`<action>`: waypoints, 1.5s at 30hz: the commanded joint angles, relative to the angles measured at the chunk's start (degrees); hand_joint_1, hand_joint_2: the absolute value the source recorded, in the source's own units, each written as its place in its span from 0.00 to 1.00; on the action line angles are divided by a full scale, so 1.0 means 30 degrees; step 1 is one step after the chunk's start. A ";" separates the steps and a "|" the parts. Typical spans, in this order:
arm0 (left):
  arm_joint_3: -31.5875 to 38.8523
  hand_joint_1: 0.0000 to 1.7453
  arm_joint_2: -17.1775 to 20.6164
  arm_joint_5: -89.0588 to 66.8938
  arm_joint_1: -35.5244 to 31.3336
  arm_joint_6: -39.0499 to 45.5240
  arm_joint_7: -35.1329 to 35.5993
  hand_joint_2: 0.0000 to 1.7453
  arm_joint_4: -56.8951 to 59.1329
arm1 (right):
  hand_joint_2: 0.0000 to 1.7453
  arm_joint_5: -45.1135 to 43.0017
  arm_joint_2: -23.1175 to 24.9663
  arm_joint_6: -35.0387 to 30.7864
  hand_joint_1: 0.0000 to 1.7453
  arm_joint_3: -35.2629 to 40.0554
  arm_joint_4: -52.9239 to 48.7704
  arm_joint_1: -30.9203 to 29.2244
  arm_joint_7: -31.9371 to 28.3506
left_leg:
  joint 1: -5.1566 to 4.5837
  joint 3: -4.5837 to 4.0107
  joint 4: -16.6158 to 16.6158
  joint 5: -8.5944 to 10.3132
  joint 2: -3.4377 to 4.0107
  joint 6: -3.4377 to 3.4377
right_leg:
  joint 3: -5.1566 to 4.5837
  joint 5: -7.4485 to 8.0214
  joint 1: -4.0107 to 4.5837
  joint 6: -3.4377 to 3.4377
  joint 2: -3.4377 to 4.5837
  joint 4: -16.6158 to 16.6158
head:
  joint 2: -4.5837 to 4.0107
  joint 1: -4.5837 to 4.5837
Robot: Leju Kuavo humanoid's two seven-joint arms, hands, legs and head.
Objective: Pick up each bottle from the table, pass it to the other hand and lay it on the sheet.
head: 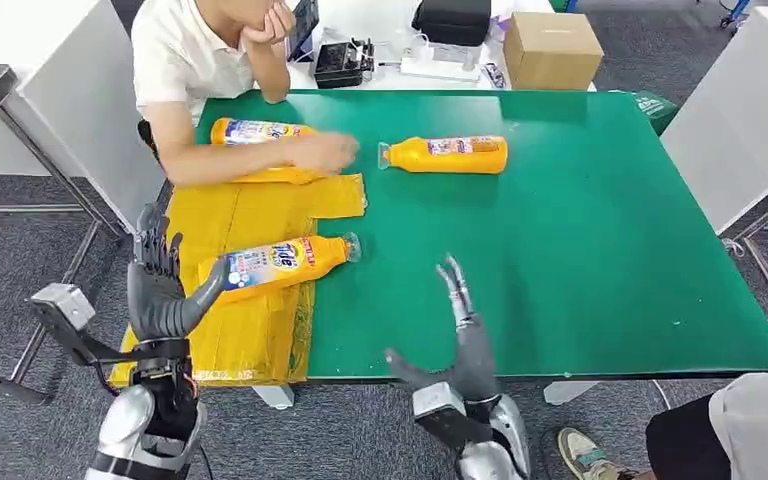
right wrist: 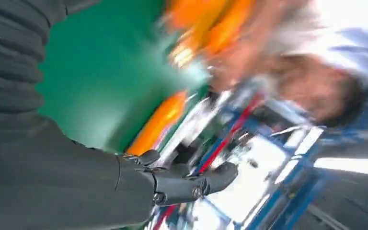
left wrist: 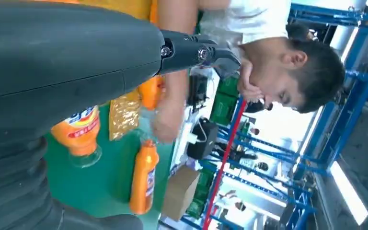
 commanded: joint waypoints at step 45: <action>-0.3286 0.00 -0.0343 -0.4286 -0.1632 0.2135 -0.1147 1.00 0.1973 | 1.00 0.6695 -0.2637 0.6283 0.00 -0.2644 1.8848 -1.2013 0.2906 | -0.0052 0.0027 -0.0007 0.0057 0.0010 0.0082 | 0.0041 0.0061 -0.0046 0.0074 -0.0007 -0.0008 | 0.0000 0.0000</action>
